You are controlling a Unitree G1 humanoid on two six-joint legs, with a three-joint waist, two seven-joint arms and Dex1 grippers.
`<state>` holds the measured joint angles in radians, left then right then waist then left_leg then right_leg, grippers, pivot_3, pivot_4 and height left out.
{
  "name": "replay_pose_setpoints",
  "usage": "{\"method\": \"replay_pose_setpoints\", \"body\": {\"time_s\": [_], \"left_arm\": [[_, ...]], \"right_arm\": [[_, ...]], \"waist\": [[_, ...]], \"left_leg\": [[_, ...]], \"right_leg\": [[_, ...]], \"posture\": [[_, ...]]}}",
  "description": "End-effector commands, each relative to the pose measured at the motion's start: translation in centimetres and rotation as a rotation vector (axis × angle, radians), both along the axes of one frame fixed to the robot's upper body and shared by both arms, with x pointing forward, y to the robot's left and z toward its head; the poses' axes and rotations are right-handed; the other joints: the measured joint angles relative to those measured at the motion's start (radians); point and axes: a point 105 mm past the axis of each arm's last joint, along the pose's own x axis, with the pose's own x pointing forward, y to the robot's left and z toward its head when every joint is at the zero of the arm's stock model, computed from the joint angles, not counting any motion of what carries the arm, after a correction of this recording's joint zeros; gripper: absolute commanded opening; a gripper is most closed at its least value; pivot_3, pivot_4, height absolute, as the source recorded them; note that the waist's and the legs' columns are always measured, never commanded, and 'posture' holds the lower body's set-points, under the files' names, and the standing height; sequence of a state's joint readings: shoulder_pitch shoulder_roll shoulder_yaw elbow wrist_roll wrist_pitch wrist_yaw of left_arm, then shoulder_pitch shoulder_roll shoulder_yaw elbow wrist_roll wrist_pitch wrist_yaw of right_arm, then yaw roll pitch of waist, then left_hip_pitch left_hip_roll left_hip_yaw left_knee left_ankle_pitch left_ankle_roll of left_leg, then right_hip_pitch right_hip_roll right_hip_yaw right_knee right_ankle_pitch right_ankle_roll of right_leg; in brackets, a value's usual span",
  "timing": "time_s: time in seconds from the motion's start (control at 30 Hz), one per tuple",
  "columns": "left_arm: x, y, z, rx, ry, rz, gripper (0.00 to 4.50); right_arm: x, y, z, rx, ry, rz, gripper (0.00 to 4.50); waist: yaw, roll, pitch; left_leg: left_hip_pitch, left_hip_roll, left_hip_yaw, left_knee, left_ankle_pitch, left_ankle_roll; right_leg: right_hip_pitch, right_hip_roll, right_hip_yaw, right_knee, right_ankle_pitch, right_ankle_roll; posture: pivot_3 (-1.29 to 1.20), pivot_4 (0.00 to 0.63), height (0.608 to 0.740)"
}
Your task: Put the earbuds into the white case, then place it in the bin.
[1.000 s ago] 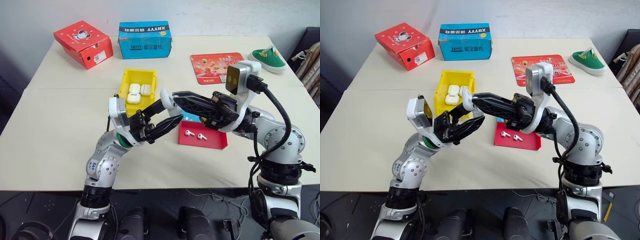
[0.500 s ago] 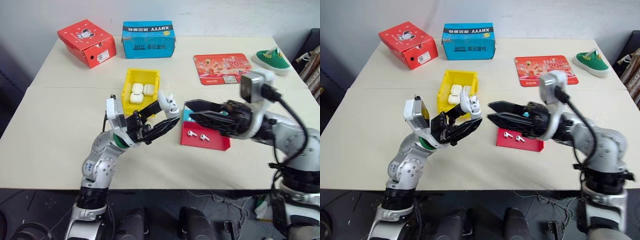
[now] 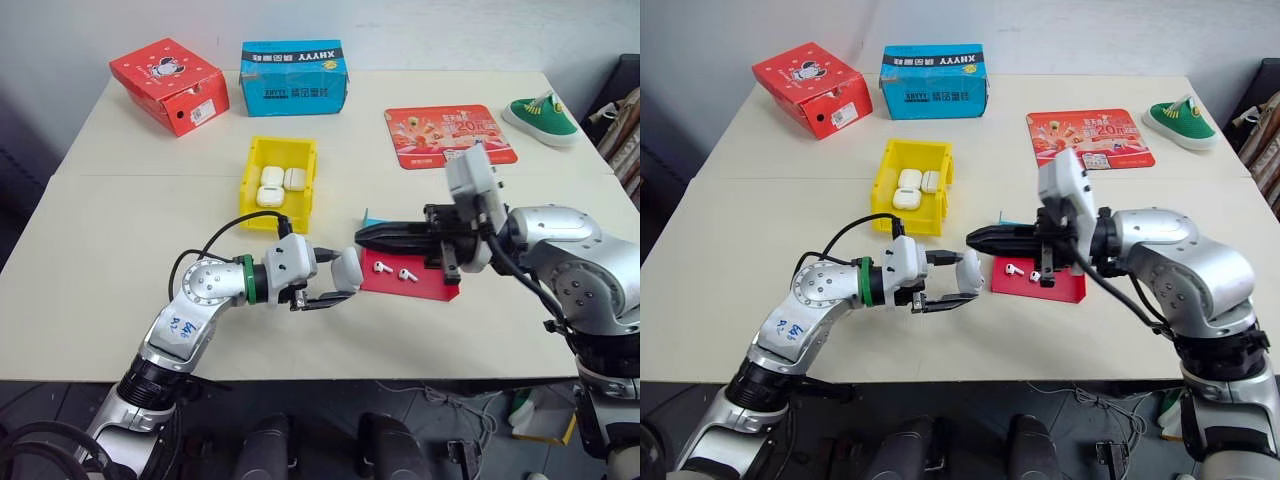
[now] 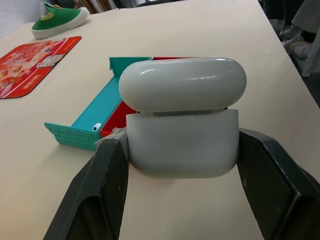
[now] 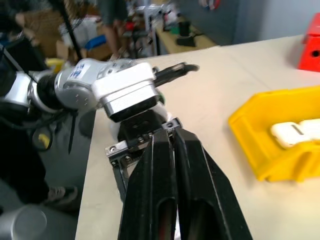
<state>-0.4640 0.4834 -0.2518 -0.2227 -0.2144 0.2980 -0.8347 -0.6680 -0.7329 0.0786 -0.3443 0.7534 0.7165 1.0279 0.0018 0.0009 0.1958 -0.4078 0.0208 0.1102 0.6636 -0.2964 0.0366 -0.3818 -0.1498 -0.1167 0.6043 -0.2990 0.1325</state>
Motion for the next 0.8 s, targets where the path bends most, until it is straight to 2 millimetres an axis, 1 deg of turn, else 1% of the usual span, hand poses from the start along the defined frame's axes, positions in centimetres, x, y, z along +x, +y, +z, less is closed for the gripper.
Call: {"method": "replay_pose_setpoints", "body": {"time_s": [0.03,0.13,0.2,0.33,0.5,0.57,0.63,0.67,0.73,0.8], "left_arm": [[-0.3,-0.9,0.8,-0.005,-0.047,-0.016,2.77],[-0.4,-1.0,1.1,-0.027,-0.039,-0.023,2.77],[-0.5,-1.0,1.1,-0.028,-0.043,-0.031,2.77],[-0.5,-0.8,1.7,-0.057,-0.061,-0.026,2.77],[-0.5,-0.3,2.1,-0.073,-0.061,-0.031,2.77],[-0.8,0.1,2.3,-0.1,-0.042,-0.042,2.77],[-1.1,1.0,2.9,-0.147,-0.01,-0.043,2.77],[-1.1,1.8,3.2,-0.169,0.009,-0.033,2.77],[-1.0,3.4,3.5,-0.189,0.051,0.007,2.77],[-0.7,5.6,4.0,-0.219,0.1,0.074,2.77]], "right_arm": [[-0.4,1.6,0.0,-0.044,-0.078,0.027,0.03],[0.4,1.2,-1.4,-0.121,-0.094,-0.018,0.03],[0.5,0.8,-2.3,-0.155,-0.1,-0.019,0.03],[0.5,-1.2,-3.3,-0.17,-0.076,-0.035,0.03],[0.4,-3.6,-3.3,-0.147,-0.047,-0.094,0.03],[0.5,-4.3,-2.7,-0.071,-0.057,-0.133,0.03],[0.5,-5.7,-1.8,0.058,-0.062,-0.203,0.03],[0.3,-6.6,-1.5,0.117,-0.061,-0.244,0.19],[0.1,-8.4,-1.2,0.189,-0.11,-0.335,0.6],[-0.2,-10.1,-0.7,0.245,-0.24,-0.456,1.48]], "waist": [[-0.001,0.0,0.0],[0.001,0.0,0.0],[0.001,0.0,0.0],[0.002,0.0,0.0],[0.001,0.0,0.0],[0.001,-0.001,0.0],[0.002,-0.001,0.0],[0.002,-0.001,0.0],[0.002,-0.001,0.001],[0.002,-0.001,0.001]], "left_leg": [[0.0,0.0,0.0,0.0,0.0,0.0],[0.0,0.0,0.0,0.001,0.0,0.0],[0.0,0.0,0.0,0.001,0.0,0.0],[0.0,0.0,0.0,0.001,0.0,0.0],[0.0,0.0,0.0,0.001,0.0,0.001],[0.0,0.0,0.0,0.001,0.0,0.001],[0.001,0.0,0.0,0.001,0.0,0.0],[0.001,0.0,0.0,0.001,0.0,0.0],[0.001,0.0,-0.001,0.001,0.0,0.0],[0.001,0.0,0.0,0.001,0.0,0.0]], "right_leg": [[0.0,0.0,0.0,0.0,0.0,0.0],[0.0,0.0,0.0,0.001,0.0,0.0],[0.0,0.0,0.0,0.0,0.0,0.0],[0.0,0.0,0.0,0.0,0.0,0.0],[0.001,0.0,0.0,0.0,0.0,0.0],[0.001,0.0,0.0,0.0,0.0,0.0],[0.001,0.0,0.0,0.0,0.0,0.0],[0.002,0.0,-0.001,0.0,0.0,0.0],[0.003,0.0,-0.001,0.0,0.0,0.0],[0.003,0.0,-0.001,0.0,0.0,0.0]], "posture": [[0.0,0.15,0.74],[0.0,0.15,0.74],[0.0,0.15,0.74],[0.0,0.15,0.74],[0.0,0.15,0.74],[0.0,0.15,0.74],[0.0,0.15,0.74],[0.0,0.15,0.74],[0.0,0.15,0.74],[0.0,0.15,0.74]]}}
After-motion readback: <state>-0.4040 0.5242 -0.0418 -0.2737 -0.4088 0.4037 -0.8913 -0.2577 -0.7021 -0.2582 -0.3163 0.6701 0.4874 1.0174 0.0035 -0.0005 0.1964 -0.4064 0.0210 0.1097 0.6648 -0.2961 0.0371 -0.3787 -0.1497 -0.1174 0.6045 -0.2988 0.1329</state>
